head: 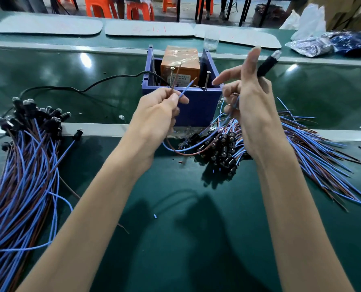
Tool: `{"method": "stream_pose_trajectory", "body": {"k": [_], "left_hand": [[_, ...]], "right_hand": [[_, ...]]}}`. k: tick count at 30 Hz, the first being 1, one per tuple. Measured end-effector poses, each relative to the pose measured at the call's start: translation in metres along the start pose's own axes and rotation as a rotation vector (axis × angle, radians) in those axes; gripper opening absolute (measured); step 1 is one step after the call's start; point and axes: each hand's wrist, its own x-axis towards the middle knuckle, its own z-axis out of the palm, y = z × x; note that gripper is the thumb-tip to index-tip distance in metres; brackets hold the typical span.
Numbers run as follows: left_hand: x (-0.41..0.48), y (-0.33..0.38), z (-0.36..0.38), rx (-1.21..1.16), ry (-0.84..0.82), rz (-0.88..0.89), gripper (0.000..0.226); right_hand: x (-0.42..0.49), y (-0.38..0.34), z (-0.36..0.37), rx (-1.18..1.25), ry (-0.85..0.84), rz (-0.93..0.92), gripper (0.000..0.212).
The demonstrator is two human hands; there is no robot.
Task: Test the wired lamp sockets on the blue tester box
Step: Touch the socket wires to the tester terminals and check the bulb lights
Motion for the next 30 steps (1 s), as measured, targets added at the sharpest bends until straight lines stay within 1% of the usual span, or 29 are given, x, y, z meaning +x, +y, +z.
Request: {"method": "stream_pose_trajectory", "body": {"k": [2,3,5,8,11,13,15,16,19,21,23,25,28,30], "left_hand": [[-0.003,0.000,0.008,-0.118,0.013,0.009,0.030],[-0.004,-0.001,0.011,-0.166,0.024,0.013,0.029],[-0.006,0.000,0.016,-0.254,0.056,0.012,0.027],[-0.008,0.004,0.018,-0.443,0.086,-0.015,0.024],[-0.010,0.006,0.019,-0.636,0.052,-0.089,0.024],[-0.009,0.004,0.018,-0.661,0.012,-0.127,0.025],[-0.007,0.001,0.017,-0.628,0.025,-0.145,0.026],[-0.006,-0.001,0.017,-0.577,0.068,-0.143,0.026],[0.000,-0.010,0.012,-0.392,0.231,-0.087,0.022],[0.007,-0.015,0.007,-0.323,0.274,-0.079,0.022],[0.014,-0.020,0.001,-0.257,0.285,-0.108,0.023],[0.020,-0.024,-0.003,-0.198,0.287,-0.119,0.031],[0.023,-0.028,-0.006,-0.083,0.277,-0.083,0.030],[0.023,-0.029,-0.008,-0.047,0.267,-0.058,0.034]], "right_hand": [[-0.002,0.002,0.004,0.002,-0.082,0.023,0.063],[-0.004,0.003,0.006,-0.002,-0.126,0.035,0.059],[-0.009,0.005,0.010,-0.016,-0.209,0.029,0.042],[-0.016,0.008,0.019,0.083,-0.341,0.013,0.019],[-0.016,0.012,0.025,0.076,-0.364,-0.009,0.010],[-0.015,0.013,0.024,0.077,-0.355,-0.018,0.010],[-0.013,0.014,0.021,0.081,-0.342,-0.004,0.016],[-0.010,0.014,0.019,0.078,-0.320,0.014,0.020],[-0.001,0.015,0.013,0.128,-0.203,0.063,0.025],[0.004,0.016,0.008,0.123,-0.102,0.055,0.026],[0.007,0.019,0.002,0.103,0.003,0.037,0.028],[0.012,0.023,-0.003,0.087,0.073,0.042,0.031],[0.018,0.026,-0.010,-0.007,0.104,0.102,0.033],[0.019,0.025,-0.012,-0.028,0.092,0.128,0.032]]}}
